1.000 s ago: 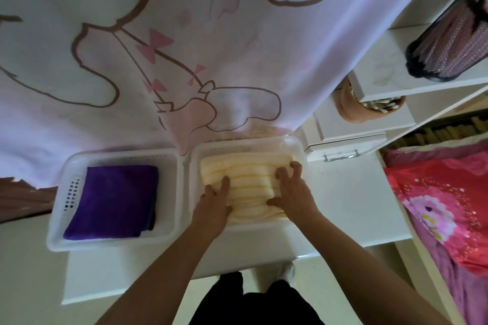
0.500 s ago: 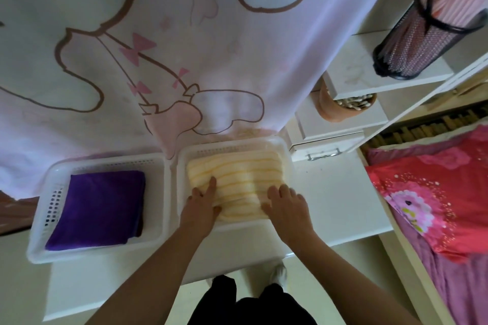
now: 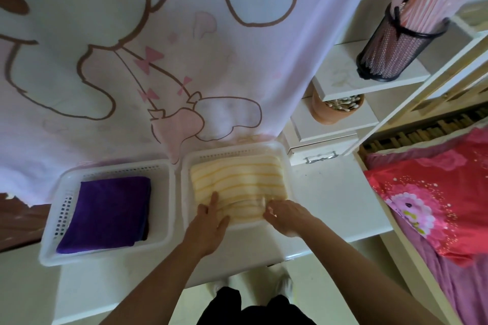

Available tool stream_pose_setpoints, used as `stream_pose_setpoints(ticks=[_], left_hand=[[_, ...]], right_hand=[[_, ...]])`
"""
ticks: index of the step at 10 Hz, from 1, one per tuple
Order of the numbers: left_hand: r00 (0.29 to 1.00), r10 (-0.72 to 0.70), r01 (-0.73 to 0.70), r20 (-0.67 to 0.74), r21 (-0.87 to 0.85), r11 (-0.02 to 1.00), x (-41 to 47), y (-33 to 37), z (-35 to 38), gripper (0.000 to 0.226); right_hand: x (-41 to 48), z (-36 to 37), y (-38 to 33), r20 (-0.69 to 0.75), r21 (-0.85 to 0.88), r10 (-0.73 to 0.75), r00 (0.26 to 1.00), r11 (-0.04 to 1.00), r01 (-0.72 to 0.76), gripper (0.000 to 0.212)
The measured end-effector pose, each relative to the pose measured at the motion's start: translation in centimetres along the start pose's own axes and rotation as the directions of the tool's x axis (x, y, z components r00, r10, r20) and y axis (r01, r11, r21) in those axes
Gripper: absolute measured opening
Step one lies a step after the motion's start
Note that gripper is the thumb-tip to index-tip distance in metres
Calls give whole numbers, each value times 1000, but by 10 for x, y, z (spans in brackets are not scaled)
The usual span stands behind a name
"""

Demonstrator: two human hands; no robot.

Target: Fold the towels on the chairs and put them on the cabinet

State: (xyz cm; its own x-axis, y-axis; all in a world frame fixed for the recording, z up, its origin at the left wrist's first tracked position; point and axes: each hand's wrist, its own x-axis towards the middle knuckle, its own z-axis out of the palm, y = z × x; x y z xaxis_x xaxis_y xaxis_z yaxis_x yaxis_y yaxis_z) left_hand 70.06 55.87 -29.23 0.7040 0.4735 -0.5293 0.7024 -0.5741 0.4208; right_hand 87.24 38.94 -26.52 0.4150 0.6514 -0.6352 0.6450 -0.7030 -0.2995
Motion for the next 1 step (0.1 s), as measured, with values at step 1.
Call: stream_pose_setpoints(ticks=[1], left_hand=[[988,97,-83,-122,116,990,-15,2,8,73]], right_hand=[[-12,-44,-9,-124,-92,-64,990,994,53,33]])
